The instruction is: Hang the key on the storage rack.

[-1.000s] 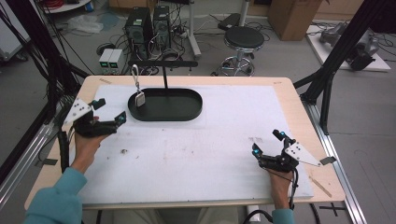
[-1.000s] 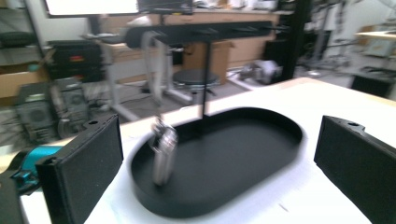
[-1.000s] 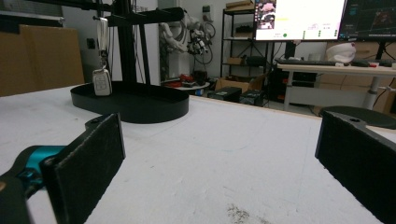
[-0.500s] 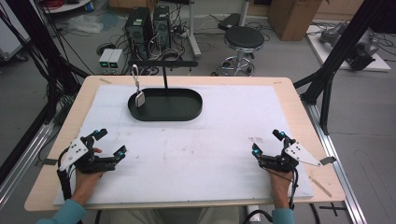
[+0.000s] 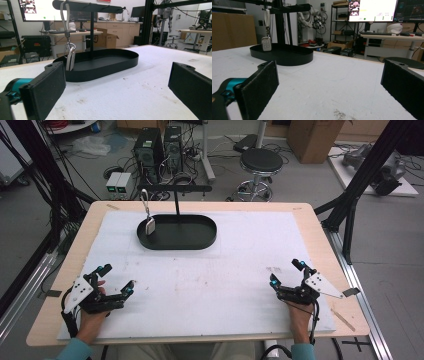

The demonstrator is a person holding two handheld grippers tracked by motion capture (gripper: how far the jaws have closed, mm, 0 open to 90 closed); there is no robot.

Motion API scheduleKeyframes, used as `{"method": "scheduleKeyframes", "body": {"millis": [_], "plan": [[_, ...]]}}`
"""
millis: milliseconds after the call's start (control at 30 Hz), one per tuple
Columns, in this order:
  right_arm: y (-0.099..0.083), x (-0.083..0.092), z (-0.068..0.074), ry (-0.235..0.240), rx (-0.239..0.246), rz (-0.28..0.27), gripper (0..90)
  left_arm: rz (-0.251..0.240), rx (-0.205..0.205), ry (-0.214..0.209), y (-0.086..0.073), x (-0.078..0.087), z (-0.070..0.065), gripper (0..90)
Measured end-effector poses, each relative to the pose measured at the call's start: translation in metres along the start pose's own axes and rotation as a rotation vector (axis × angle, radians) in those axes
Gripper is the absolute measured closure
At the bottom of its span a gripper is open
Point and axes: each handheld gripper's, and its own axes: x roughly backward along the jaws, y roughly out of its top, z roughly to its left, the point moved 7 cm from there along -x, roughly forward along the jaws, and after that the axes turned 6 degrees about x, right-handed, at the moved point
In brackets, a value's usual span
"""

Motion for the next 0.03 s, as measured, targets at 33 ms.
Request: {"method": "scheduleKeyframes", "body": {"millis": [33], "plan": [[-0.0001,0.0001,-0.0001,0.0,0.0,0.0,0.7,-0.001,0.001,-0.001,0.0,0.0001,0.0,1.7]]}}
